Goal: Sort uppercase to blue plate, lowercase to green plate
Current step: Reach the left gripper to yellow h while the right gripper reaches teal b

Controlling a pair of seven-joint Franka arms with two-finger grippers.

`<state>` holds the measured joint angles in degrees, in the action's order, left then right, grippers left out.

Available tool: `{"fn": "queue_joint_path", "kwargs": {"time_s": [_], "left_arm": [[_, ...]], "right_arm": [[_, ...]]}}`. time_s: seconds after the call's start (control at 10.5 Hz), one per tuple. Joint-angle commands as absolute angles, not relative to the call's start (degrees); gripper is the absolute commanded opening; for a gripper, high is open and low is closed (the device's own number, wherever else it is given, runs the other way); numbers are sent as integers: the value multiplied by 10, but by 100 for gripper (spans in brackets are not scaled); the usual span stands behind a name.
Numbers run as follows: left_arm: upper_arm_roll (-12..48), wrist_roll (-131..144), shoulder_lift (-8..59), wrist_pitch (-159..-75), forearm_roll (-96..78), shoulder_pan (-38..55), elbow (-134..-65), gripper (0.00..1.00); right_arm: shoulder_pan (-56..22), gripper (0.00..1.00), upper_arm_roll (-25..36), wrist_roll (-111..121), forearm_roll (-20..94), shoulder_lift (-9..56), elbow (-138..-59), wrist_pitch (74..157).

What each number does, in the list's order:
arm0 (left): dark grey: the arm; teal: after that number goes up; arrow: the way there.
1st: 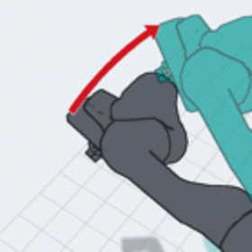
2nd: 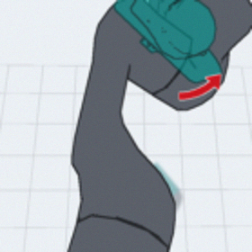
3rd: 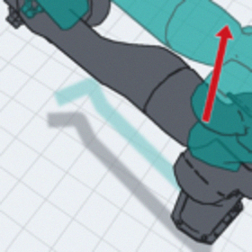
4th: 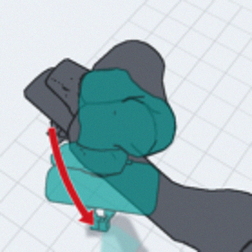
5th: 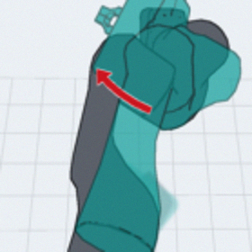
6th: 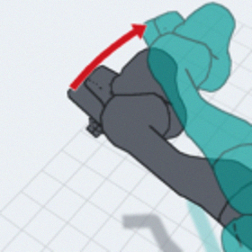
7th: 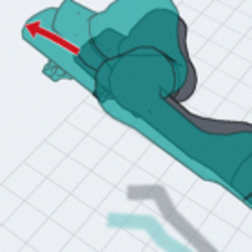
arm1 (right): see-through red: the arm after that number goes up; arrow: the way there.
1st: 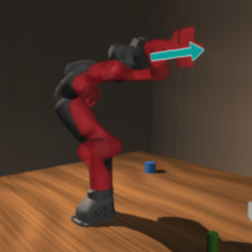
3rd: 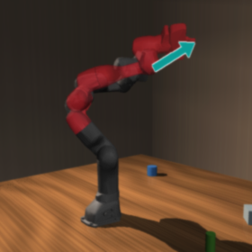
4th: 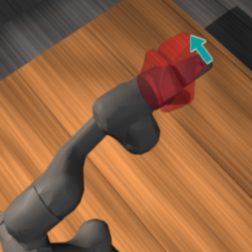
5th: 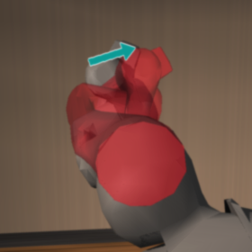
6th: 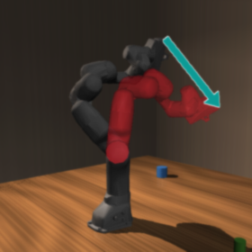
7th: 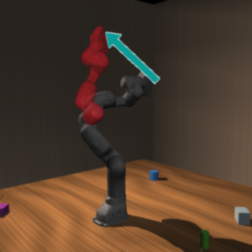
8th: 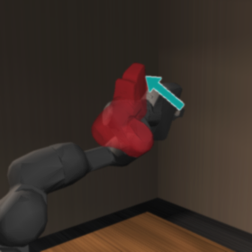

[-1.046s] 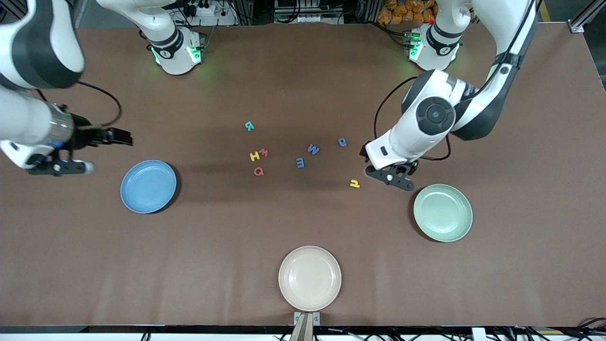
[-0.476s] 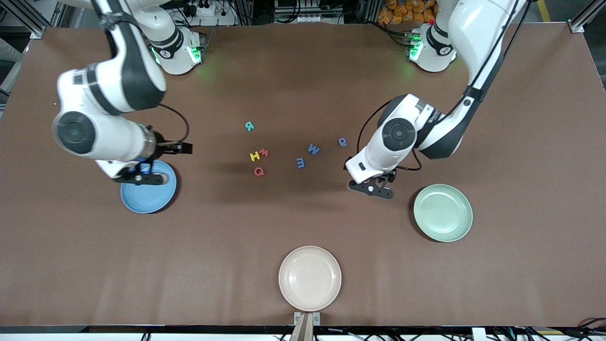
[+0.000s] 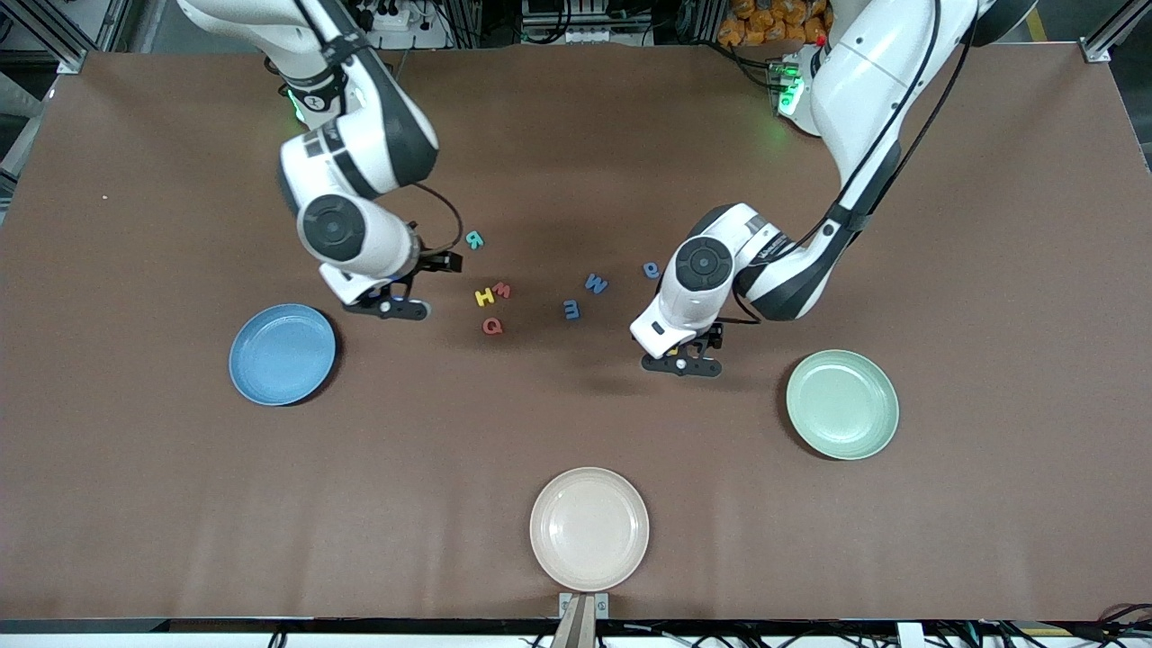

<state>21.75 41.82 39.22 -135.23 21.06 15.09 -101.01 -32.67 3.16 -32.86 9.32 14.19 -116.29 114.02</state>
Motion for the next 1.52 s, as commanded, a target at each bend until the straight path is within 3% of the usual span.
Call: {"fn": "queue_joint_path", "kwargs": {"time_s": [0.0, 0.29, 0.57, 1.05, 1.43], "left_arm": [[210, 447, 410, -1374, 243, 156, -1005, 96], [203, 446, 417, -1387, 255, 151, -1006, 93], [203, 440, 423, -1388, 256, 145, -1008, 83], [206, 443, 424, -1395, 255, 145, -1012, 80], [218, 440, 416, -1395, 250, 144, -1025, 81]], "right_arm": [[-349, 100, 37, -351, 105, 128, -1255, 1242], [-379, 100, 35, -392, 112, 163, -1270, 1270], [-408, 100, 35, -395, 114, 200, -1270, 1288], [-419, 100, 34, -394, 135, 230, -1271, 1304], [-424, 100, 34, -314, 151, 215, -1302, 1319]]}}
